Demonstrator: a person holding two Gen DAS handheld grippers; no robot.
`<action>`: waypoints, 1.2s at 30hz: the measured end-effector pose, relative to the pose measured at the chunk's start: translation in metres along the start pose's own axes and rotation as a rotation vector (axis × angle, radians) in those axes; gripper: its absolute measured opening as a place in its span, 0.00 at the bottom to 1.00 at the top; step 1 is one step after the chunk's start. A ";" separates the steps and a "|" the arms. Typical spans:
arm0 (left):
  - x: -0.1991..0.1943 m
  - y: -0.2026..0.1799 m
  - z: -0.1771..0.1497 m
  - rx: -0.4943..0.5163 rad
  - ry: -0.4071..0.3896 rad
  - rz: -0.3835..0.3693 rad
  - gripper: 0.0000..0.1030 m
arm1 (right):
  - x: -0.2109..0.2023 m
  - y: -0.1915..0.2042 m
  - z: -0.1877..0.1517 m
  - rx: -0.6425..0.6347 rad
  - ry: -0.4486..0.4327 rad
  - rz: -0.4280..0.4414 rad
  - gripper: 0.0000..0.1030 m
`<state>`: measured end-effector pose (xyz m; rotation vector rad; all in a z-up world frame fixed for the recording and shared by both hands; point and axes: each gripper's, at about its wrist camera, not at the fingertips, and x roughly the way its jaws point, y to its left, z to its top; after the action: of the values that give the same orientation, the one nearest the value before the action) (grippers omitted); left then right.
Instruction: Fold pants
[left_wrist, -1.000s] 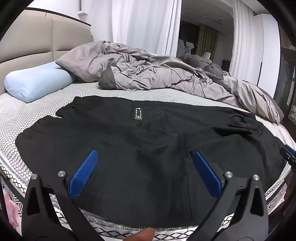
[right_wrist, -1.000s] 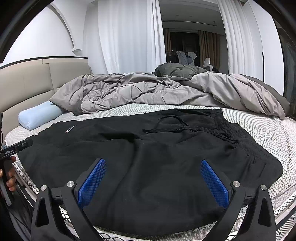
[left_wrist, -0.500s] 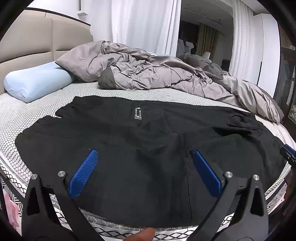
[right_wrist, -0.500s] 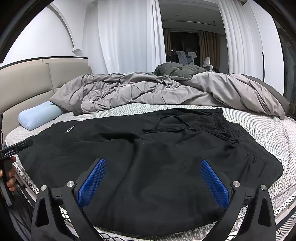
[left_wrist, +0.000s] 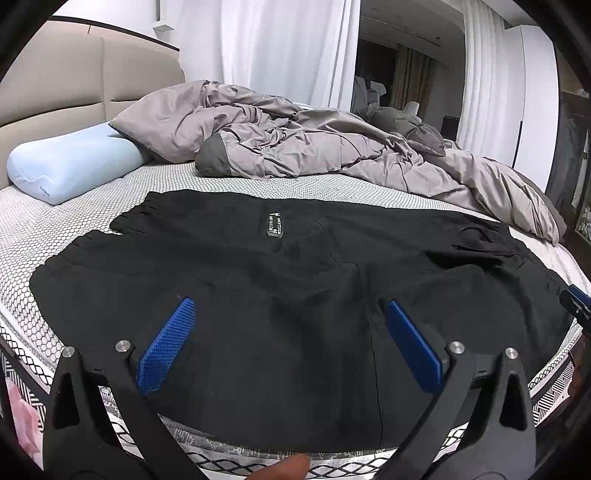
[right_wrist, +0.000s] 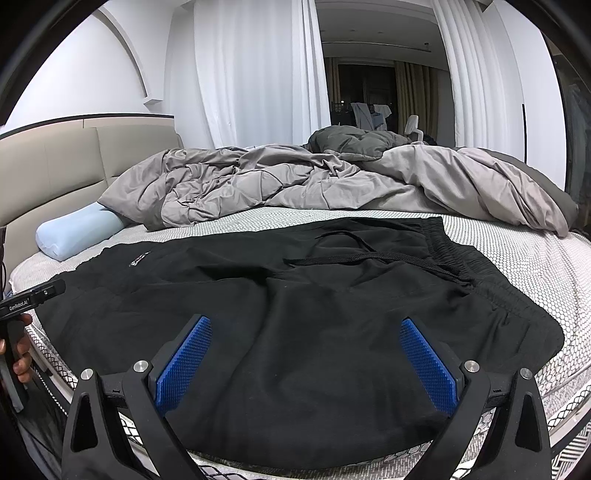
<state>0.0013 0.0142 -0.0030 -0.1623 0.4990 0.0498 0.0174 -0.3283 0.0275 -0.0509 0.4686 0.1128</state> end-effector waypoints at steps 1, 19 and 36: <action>0.000 0.000 0.000 -0.001 0.000 -0.001 1.00 | 0.000 0.000 0.000 -0.001 0.000 0.000 1.00; 0.005 0.021 0.003 -0.090 0.019 0.010 1.00 | 0.002 -0.020 0.020 -0.035 -0.015 -0.060 1.00; -0.026 0.153 -0.001 -0.484 0.097 0.161 0.99 | -0.009 -0.082 0.020 -0.006 0.055 -0.105 1.00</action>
<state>-0.0355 0.1651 -0.0136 -0.6003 0.5903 0.3222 0.0277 -0.4089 0.0510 -0.0843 0.5198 0.0102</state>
